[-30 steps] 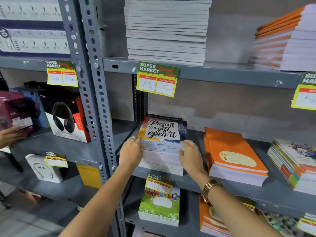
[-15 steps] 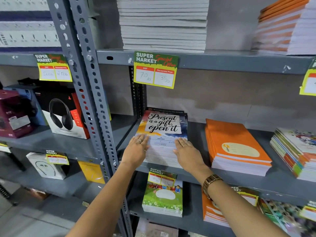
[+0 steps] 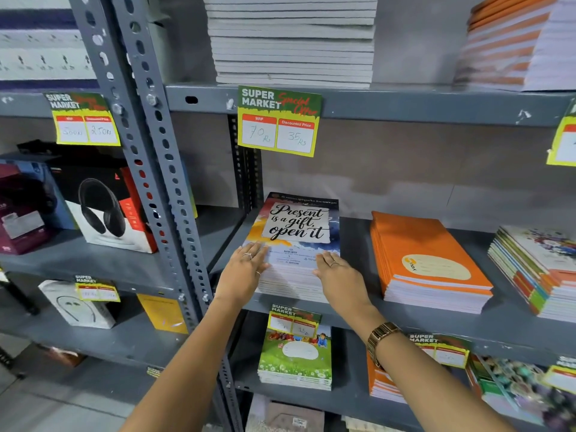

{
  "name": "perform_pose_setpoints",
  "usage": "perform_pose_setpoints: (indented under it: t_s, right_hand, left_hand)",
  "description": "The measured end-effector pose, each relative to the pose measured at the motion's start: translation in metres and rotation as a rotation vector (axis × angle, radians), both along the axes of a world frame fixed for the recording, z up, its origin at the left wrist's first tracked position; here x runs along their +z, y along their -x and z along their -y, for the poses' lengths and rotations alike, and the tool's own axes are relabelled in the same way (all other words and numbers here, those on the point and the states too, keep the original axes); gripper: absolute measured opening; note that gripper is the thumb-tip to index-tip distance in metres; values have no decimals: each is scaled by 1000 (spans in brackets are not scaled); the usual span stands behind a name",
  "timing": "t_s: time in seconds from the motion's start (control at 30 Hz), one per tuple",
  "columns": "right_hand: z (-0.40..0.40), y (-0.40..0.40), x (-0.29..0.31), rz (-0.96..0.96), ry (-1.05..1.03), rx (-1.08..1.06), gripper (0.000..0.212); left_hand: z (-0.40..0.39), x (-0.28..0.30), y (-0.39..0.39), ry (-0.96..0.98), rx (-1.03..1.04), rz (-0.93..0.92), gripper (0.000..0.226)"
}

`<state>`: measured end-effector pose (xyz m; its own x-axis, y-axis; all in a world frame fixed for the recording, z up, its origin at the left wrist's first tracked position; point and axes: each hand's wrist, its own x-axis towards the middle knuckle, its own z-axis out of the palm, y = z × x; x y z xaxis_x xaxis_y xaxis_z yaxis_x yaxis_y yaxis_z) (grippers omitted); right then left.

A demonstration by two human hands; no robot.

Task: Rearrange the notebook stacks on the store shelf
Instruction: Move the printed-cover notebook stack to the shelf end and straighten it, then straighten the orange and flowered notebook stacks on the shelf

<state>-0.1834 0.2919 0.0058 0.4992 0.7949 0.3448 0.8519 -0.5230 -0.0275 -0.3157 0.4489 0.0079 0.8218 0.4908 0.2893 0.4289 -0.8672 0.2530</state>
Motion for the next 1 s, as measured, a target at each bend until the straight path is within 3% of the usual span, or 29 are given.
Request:
perform_pose_setpoints:
  t_s: [0.17, 0.47, 0.67, 0.77, 0.9, 1.0]
  right_hand:
    - [0, 2, 2, 117, 11, -2, 46]
    - [-1, 1, -3, 166, 6, -20, 47]
    - [2, 5, 0, -13, -10, 9, 45]
    - [13, -1, 4, -73, 57, 77, 54]
    - [43, -16, 2, 54, 9, 22, 90]
    - [73, -31, 0, -17, 126, -34, 80]
  left_hand:
    - [-2, -4, -1, 5, -6, 31, 45]
    - [-5, -7, -2, 26, -11, 54, 43]
    - [-3, -3, -1, 34, -4, 18, 45]
    - [6, 0, -2, -21, 42, -37, 47]
    - [26, -2, -4, -99, 73, -119, 63]
    - [43, -6, -13, -103, 64, -141, 59]
